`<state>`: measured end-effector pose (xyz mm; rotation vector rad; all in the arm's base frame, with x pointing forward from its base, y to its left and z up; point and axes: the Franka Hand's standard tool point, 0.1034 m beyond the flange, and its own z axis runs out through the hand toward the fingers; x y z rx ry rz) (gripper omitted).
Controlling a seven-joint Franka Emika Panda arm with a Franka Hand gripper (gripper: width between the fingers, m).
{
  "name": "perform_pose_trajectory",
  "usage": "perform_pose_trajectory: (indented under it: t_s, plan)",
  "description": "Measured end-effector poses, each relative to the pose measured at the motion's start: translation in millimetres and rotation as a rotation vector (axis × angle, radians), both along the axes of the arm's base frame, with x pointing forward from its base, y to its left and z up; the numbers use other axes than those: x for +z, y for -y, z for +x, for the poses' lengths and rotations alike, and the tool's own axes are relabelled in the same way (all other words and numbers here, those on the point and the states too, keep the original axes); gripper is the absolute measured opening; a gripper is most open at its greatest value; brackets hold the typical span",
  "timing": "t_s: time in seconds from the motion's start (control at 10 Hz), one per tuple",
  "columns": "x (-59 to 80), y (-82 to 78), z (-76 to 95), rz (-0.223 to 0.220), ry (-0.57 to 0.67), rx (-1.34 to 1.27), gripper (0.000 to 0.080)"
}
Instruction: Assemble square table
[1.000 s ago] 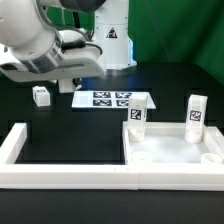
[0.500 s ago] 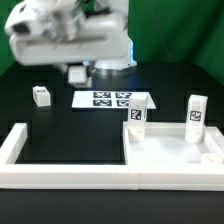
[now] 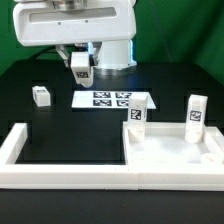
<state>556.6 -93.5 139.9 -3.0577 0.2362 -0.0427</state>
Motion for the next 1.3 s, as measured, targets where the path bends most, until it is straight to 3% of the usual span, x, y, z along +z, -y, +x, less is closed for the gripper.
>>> perform_pose_trajectory:
  t_s: [0.2, 0.4, 0.5, 0.6, 0.7, 1.0, 1.1, 1.2, 1.3]
  plan:
    - [18.2, -47.6, 44.4, -0.056, 0.182, -0.009, 0.029]
    - [28.9, -86.2, 74.6, -0.056, 0.319, -0.071, 0.029]
    - [28.3, -112.8, 75.0, -0.04, 0.415, -0.115, 0.029]
    - [16.1, -122.2, 57.1, -0.04, 0.527, -0.155, 0.029]
    - [6.5, -120.8, 46.5, -0.051, 0.523, -0.145, 0.029]
    - [4.7, -124.5, 49.2, -0.051, 0.517, -0.132, 0.029]
    - [-5.4, -144.2, 53.8, -0.054, 0.496, -0.089, 0.029]
    - [-7.8, -170.3, 70.2, -0.06, 0.485, -0.029, 0.029]
    - [-10.7, -182.2, 82.0, -0.094, 0.496, 0.05, 0.029]
